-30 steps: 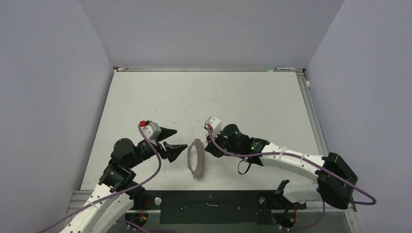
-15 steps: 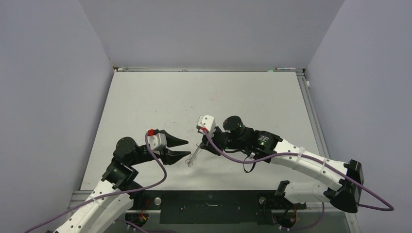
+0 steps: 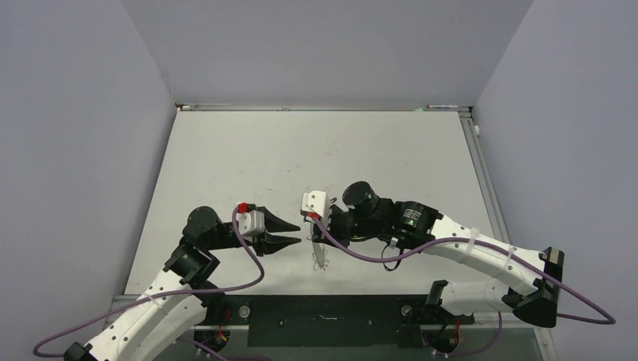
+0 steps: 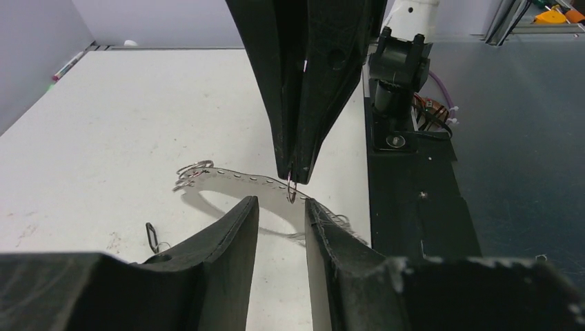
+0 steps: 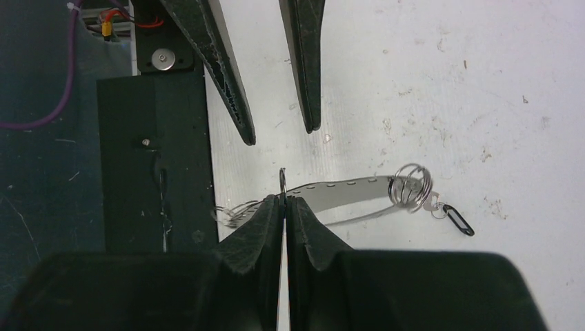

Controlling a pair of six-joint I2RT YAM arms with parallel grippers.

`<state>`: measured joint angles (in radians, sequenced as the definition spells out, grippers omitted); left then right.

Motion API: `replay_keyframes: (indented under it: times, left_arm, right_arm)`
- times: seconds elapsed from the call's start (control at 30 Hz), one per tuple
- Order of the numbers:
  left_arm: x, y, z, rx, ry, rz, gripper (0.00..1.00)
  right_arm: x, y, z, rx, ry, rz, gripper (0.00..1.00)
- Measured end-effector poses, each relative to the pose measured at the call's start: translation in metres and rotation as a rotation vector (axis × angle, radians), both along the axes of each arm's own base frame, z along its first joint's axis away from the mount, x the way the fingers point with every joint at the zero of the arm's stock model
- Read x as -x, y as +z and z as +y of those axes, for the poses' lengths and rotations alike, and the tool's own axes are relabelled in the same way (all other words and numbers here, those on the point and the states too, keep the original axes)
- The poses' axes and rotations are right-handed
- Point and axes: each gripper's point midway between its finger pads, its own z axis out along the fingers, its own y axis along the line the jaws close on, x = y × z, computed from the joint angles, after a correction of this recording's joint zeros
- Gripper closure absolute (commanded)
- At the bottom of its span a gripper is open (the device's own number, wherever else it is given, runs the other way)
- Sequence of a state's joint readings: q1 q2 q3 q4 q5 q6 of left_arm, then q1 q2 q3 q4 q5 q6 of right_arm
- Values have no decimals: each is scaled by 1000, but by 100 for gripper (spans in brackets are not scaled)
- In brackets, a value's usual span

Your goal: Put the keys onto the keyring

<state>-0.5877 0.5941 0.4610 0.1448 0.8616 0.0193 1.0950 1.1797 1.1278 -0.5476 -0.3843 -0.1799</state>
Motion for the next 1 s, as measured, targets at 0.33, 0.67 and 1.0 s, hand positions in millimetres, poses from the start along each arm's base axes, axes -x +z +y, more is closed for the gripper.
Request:
replay_keyframes:
  times: [0.33, 0.67, 1.0]
  left_arm:
    - [3, 4, -7, 18, -37, -14, 75]
    - [9, 1, -13, 13, -68, 23, 79]
    - [12, -4, -17, 2, -91, 44, 84]
  right_arm:
    - [5, 7, 1, 8, 30, -15, 95]
    - [13, 8, 3, 19, 55, -13, 95]
    - [15, 2, 7, 38, 65, -6, 95]
